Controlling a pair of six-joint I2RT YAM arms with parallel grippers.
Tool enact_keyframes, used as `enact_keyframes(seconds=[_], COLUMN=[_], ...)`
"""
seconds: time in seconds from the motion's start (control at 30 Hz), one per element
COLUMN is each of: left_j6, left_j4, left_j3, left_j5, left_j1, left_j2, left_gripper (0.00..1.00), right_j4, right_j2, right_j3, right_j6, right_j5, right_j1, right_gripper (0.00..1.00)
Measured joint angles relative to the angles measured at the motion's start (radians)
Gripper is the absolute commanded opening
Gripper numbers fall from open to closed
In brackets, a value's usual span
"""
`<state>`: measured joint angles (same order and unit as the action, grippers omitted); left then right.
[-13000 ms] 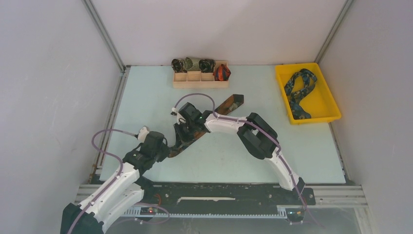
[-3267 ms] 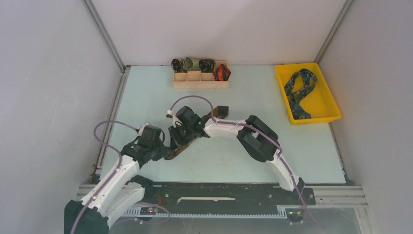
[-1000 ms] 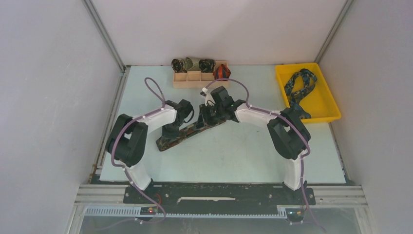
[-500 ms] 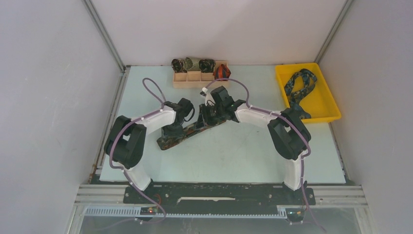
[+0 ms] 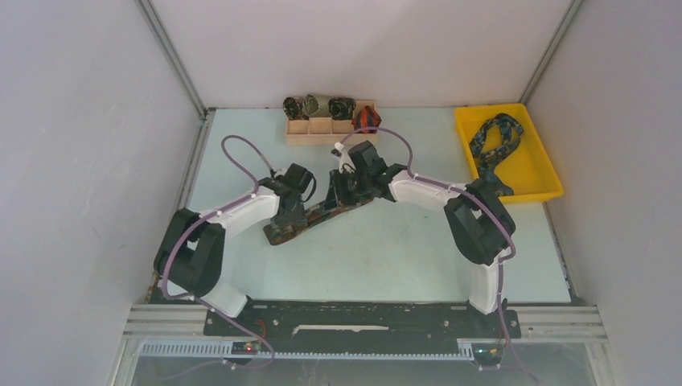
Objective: Roll the ties
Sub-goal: Roll the tie at the center of the board.
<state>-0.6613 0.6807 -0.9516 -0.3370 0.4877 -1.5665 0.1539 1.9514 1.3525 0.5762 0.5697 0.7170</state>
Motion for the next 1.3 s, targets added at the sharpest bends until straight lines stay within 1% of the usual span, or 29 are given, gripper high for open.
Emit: enact_keyframes(seconds=[0.1,0.17,0.33,0.5,0.6,0.73,0.87,1.0,1.17,1.3], left_j6=[-0.006,-0.013,-0.016,-0.013,-0.015,-0.021,-0.038,-0.068,-0.103,-0.116], left_j4=[-0.028,-0.042,-0.066,-0.072,-0.069,-0.074,-0.079,-0.097,-0.151,-0.178], left_j3=[0.006,0.015,0.063,0.130,0.179,0.265,0.376,0.473,0.589,0.612], left_j5=[0.008,0.010,0.010,0.007,0.004,-0.002,-0.008,0.008,0.073,0.109], left_j1=[0.000,0.000,-0.002,-0.021,-0.061,-0.128,-0.163,-0.206,-0.271,-0.309], left_j2=[0.023,0.050,0.181,0.368,0.496,0.660,0.798,0.860,0.919,0.927], left_gripper=[0.55,0.58,0.63,0.63,0.64,0.69,0.76,0.77,0.77,0.77], right_j4=[0.004,0.008,0.025,0.056,0.060,0.068,0.087,0.124,0.161,0.180], right_j2=[-0.001,-0.001,-0.001,0.000,0.013,0.065,0.142,0.217,0.294,0.338], right_j3=[0.000,0.000,0.013,0.080,0.134,0.214,0.298,0.376,0.463,0.507], right_j6=[-0.001,-0.001,-0.002,-0.005,-0.005,-0.005,-0.005,-0.005,-0.007,-0.008], right_j5=[-0.012,-0.021,-0.034,-0.052,-0.054,-0.055,-0.056,-0.051,-0.048,-0.042], right_j1=[0.004,0.011,0.033,0.069,0.097,0.130,0.160,0.185,0.207,0.216], right_gripper=[0.21,0.21,0.22,0.22,0.22,0.22,0.23,0.24,0.24,0.24])
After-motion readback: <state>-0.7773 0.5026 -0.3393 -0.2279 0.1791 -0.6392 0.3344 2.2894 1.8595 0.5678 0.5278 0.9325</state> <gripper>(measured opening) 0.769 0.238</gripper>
